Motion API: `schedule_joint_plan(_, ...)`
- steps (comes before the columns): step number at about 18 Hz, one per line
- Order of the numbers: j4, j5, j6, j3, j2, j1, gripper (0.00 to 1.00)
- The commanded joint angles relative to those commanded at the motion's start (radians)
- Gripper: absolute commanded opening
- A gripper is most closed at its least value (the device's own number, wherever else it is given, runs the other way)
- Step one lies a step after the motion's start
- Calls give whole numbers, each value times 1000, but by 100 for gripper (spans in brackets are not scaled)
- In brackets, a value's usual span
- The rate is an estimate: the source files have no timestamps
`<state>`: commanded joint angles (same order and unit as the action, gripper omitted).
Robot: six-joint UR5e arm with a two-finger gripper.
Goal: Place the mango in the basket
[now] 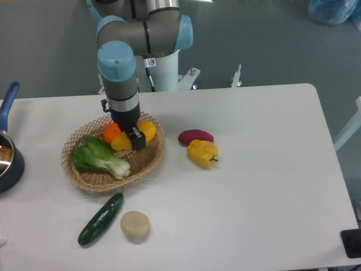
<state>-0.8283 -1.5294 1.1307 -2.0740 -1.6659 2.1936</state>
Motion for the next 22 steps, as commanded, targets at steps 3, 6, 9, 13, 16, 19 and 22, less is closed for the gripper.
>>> schedule_joint_plan(3, 0, -2, -9, 2, -2, -2, 100)
schedule_joint_plan(6, 0, 0, -22, 17, 11, 9, 100)
schedule_joint_plan(9, 0, 0, -23, 67, 23, 47, 100)
schedule_joint_plan(13, -2, 0, -35, 126, 23, 109, 100)
schedule_joint_plan(16, 0, 0, -23, 143, 14, 158, 100)
schedule_joint_plan(19, -2, 0, -23, 175, -2, 179, 100)
schedule_joint_plan(22, -2, -2, -23, 205, -12, 230, 100)
